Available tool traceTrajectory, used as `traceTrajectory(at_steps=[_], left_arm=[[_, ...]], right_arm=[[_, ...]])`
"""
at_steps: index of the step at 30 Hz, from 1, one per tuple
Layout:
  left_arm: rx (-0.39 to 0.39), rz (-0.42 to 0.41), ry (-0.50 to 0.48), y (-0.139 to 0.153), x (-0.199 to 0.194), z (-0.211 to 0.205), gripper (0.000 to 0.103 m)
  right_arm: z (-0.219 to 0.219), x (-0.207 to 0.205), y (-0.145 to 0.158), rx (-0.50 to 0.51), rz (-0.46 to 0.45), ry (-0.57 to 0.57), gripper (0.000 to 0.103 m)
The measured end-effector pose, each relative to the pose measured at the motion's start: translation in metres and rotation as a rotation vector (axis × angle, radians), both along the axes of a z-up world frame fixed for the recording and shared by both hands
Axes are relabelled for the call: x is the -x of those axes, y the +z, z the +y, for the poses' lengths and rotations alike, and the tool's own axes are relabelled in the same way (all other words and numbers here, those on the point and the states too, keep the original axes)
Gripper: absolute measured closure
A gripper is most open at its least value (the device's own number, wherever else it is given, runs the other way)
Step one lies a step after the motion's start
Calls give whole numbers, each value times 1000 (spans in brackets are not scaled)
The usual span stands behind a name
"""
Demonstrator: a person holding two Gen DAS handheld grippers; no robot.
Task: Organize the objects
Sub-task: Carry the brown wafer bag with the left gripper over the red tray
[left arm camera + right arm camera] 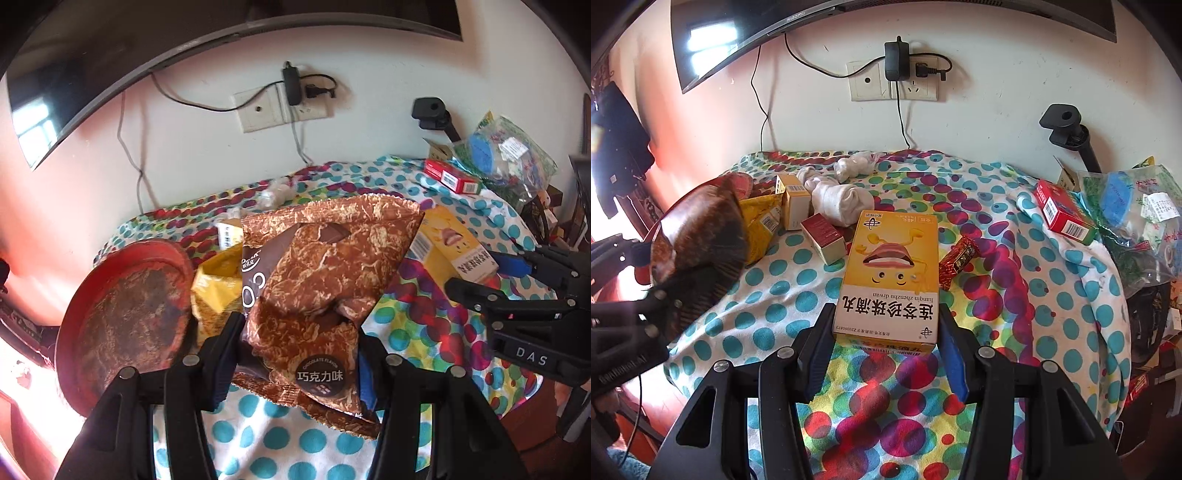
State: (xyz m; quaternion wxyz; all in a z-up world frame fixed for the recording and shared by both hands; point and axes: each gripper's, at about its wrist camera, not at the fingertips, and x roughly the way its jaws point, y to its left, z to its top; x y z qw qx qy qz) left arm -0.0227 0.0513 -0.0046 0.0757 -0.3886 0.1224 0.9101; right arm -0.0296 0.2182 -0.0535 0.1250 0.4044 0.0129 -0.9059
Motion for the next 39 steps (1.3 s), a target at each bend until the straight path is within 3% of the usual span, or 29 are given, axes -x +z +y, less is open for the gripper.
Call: traceTrajectory(at_steps=[11, 23, 31, 39], left_arm=[[7, 13, 177, 6, 6, -88, 49], [60, -2, 368, -9, 45, -187, 49], [4, -73, 448, -26, 78, -244, 48], [5, -108, 491, -43, 109, -277, 48]], right_arm=[[-4, -5, -3, 4, -12, -18, 54], [-5, -8, -3, -8, -7, -30, 54], [-13, -6, -6, -35, -26, -34, 54], [-27, 2, -8, -71, -30, -27, 54]])
